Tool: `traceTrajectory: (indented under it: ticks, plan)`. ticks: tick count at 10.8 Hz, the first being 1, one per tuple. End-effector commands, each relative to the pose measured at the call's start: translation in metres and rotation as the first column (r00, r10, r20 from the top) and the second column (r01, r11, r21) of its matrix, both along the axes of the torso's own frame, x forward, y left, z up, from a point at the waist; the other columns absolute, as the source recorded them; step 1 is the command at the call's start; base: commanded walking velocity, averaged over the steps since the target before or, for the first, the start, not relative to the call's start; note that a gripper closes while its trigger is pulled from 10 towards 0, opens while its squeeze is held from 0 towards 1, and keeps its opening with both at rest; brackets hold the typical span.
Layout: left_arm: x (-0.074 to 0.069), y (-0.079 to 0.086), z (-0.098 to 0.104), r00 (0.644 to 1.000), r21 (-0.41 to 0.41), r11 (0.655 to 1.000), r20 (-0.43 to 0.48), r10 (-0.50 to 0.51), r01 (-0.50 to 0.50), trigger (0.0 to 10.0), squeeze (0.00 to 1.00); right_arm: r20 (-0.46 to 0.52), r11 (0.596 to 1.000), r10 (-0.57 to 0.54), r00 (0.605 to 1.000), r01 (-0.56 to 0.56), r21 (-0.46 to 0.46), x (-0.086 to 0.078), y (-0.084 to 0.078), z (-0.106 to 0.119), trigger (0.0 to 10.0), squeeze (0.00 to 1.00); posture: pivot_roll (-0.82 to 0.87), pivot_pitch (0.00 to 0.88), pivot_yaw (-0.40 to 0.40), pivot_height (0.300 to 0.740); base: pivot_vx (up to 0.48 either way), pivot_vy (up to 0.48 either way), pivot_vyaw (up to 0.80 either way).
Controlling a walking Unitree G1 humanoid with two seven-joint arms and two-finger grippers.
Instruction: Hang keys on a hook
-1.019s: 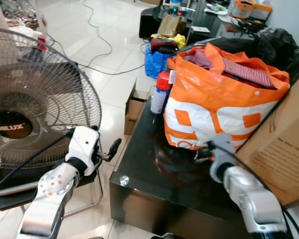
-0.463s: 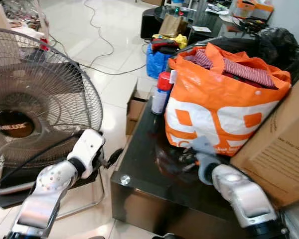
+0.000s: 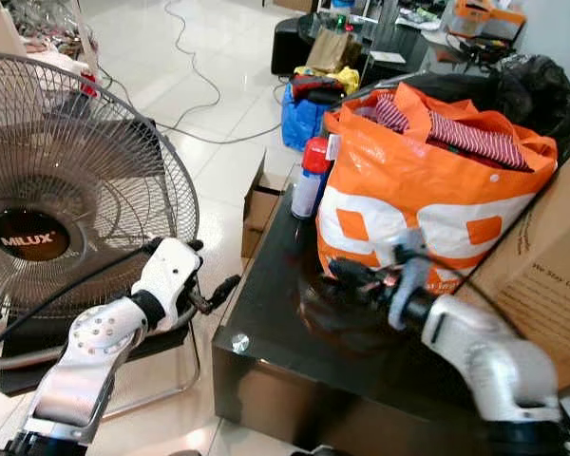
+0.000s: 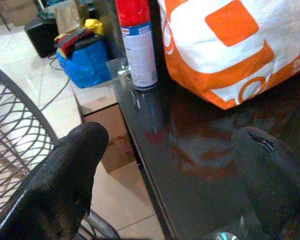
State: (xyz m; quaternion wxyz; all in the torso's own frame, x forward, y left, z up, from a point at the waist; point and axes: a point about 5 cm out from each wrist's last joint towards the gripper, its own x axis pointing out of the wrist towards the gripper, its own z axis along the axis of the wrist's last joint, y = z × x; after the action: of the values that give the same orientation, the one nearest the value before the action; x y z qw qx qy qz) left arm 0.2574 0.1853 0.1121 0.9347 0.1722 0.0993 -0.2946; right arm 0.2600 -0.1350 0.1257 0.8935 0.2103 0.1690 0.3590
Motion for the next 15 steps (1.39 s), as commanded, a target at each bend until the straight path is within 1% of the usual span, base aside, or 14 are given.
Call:
traceTrajectory:
  ticks: [1,2,3,5,6,7,8,9,10,11,12,13,14,15]
  plan:
    - [0.002,-0.005,0.002,0.999,-0.011,0.999,0.008,-0.036,0.036,10.0,0.0,0.034,0.995,-0.02,0.999,0.017,0.098,0.002,-0.008,0.018,0.0,0.0,0.07,0.0,-0.109,0.74,0.0,0.0,0.0]
    - [0.001,-0.005,0.002,0.999,-0.012,0.999,0.006,-0.043,0.043,10.0,0.0,0.034,0.986,-0.02,0.999,0.014,0.164,0.001,-0.009,0.024,0.0,0.0,0.07,0.0,-0.108,0.74,0.0,0.0,0.0]
    - [0.0,-0.006,0.002,0.999,-0.013,0.999,0.005,-0.048,0.048,10.0,0.0,0.036,0.985,-0.013,0.999,0.006,0.172,0.0,-0.01,0.026,0.0,0.0,0.07,0.0,-0.108,0.74,0.0,0.0,0.0]
    - [0.001,-0.007,0.003,0.998,-0.013,0.998,0.011,-0.055,0.055,10.0,0.0,0.032,0.988,0.002,0.999,-0.007,0.153,-0.001,-0.009,0.024,0.0,0.0,0.07,0.0,-0.108,0.74,0.0,0.0,0.0]
    - [0.006,-0.009,0.009,0.997,-0.028,0.998,0.047,-0.062,0.063,10.0,0.0,0.032,0.997,0.036,0.999,-0.038,0.066,-0.004,-0.007,0.021,0.0,0.0,0.07,0.0,-0.114,0.74,0.0,0.0,0.0]
    - [0.018,-0.016,0.025,0.988,-0.075,0.991,0.112,-0.106,0.115,10.0,0.0,0.039,0.997,0.082,0.996,-0.082,0.012,-0.006,-0.005,0.02,0.0,0.0,0.07,0.0,-0.118,0.74,0.0,0.0,0.0]
    - [0.022,-0.018,0.03,0.983,-0.084,0.987,0.13,-0.127,0.138,10.0,0.0,0.042,0.995,0.095,0.995,-0.095,0.004,-0.007,-0.004,0.02,0.0,0.0,0.07,0.0,-0.12,0.74,0.0,0.0,0.0]
    - [0.03,-0.025,0.038,0.967,-0.082,0.972,0.146,-0.207,0.221,10.0,0.0,0.06,0.992,0.126,0.99,-0.126,0.005,-0.007,-0.002,0.023,0.0,0.0,0.07,0.0,-0.123,0.74,0.0,0.0,0.0]
    - [0.04,-0.03,0.048,0.947,-0.094,0.95,0.155,-0.282,0.298,10.0,0.0,0.085,0.986,0.165,0.983,-0.166,0.003,-0.009,0.0,0.027,0.0,0.0,0.07,0.0,-0.125,0.74,0.0,0.0,0.0]
    - [0.048,-0.034,0.055,0.929,-0.105,0.929,0.15,-0.337,0.354,10.0,0.0,0.098,0.983,0.183,0.978,-0.184,0.0,-0.01,0.002,0.029,0.0,0.0,0.07,0.0,-0.127,0.74,0.0,0.0,0.0]
    - [0.058,-0.044,0.055,0.89,-0.094,0.886,0.107,-0.444,0.454,10.0,0.0,0.119,0.978,0.204,0.972,-0.206,0.009,-0.01,0.004,0.033,0.0,0.0,0.06,0.0,-0.126,0.74,0.0,0.0,0.0]
    - [0.06,-0.045,0.054,0.882,-0.093,0.879,0.1,-0.46,0.468,10.0,0.0,0.124,0.977,0.208,0.97,-0.211,0.01,-0.011,0.004,0.033,0.0,0.0,0.06,0.0,-0.126,0.74,0.0,0.0,0.0]
    - [0.066,-0.052,0.058,0.856,-0.091,0.853,0.114,-0.504,0.514,10.0,0.0,0.141,0.974,0.221,0.965,-0.225,0.015,-0.011,0.005,0.036,0.0,0.0,0.06,0.0,-0.124,0.74,0.0,0.0,0.0]
    - [0.069,-0.057,0.061,0.837,-0.097,0.833,0.12,-0.534,0.545,10.0,0.0,0.148,0.973,0.226,0.963,-0.231,0.017,-0.012,0.005,0.036,0.0,0.0,0.06,0.0,-0.123,0.74,0.0,0.0,0.0]
